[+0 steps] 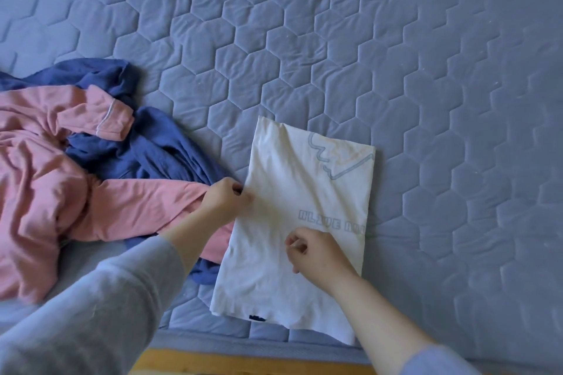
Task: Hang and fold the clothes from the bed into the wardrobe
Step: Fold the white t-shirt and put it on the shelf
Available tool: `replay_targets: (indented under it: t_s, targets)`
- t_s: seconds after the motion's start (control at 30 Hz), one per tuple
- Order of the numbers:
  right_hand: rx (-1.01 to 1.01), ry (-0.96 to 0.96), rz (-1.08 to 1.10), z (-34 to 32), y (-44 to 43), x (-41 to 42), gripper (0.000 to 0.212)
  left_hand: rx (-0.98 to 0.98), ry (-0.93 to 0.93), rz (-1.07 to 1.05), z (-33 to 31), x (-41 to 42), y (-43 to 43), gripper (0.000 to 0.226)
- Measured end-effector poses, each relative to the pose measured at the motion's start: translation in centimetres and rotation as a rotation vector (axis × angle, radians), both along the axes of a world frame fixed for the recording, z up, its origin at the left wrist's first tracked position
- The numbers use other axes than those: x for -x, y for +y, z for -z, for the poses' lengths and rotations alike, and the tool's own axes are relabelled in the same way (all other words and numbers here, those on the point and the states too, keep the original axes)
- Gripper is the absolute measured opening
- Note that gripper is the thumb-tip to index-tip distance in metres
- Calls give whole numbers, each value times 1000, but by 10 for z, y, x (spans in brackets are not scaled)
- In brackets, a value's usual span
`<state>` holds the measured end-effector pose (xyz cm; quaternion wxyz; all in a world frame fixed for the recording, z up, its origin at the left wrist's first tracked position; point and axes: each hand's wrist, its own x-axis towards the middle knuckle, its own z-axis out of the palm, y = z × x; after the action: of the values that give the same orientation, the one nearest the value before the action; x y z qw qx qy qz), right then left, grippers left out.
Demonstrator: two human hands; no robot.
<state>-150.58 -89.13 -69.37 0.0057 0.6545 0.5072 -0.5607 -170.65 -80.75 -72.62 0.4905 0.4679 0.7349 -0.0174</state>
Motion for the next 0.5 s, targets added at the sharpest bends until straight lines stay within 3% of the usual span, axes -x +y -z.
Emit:
replay_targets:
  t_s: [0.27, 0.5]
  targets:
    - [-136, -156, 125, 8, -6, -46, 38, 27, 124, 23, 14, -2, -45, 26]
    - [30, -363, 93, 29, -18, -78, 48, 16, 40, -120, 22, 1, -62, 11]
